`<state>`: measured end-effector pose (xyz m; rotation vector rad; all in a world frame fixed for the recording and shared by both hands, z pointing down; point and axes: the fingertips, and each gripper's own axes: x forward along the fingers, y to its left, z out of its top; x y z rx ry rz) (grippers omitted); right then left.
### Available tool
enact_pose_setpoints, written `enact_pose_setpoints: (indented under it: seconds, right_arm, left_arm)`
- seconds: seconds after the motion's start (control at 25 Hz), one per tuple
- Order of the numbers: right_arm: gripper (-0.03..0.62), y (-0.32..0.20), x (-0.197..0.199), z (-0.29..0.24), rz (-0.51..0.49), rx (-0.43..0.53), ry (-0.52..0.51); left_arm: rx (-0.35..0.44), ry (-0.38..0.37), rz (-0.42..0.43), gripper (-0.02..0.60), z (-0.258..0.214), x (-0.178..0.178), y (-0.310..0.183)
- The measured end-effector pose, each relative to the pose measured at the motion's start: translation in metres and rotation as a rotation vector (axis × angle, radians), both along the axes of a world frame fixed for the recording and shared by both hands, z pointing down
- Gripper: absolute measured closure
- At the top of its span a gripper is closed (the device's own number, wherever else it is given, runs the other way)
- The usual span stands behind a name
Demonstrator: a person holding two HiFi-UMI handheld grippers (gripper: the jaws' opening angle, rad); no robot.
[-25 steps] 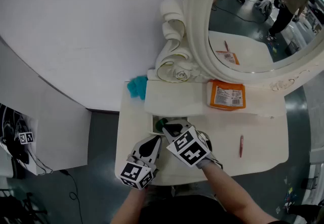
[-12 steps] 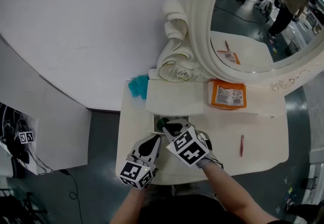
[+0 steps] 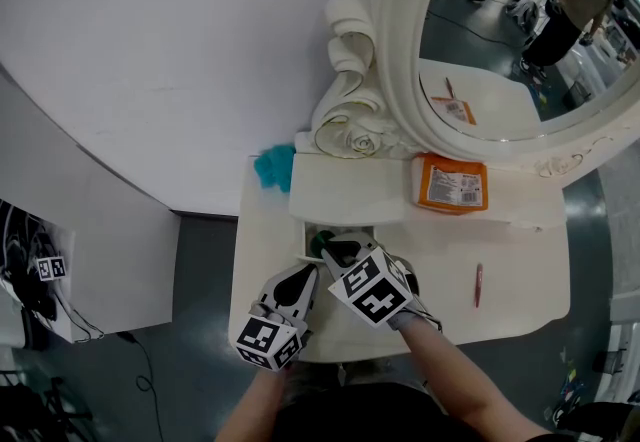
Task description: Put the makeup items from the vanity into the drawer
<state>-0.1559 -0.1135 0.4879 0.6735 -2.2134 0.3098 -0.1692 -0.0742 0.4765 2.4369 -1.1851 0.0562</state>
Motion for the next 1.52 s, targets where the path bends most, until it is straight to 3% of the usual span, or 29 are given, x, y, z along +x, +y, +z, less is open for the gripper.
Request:
enact_pose_setpoints:
  seconds: [0.92,1.52]
  right_arm:
    - [0.569,0.0007,-0.0039,-0.0011,0.001,0.006,-0.009]
    - [0.536,-0.0004,-0.0033,-0.0027,-0.001,0.0,-0.02]
  left_arm:
    - [-0.007,0.005,-0.004,0.566,0.002,-0.0048,0.002]
    - [-0.009,0.004,-0.006,0.566,0.0014,-0.0025,0.0004]
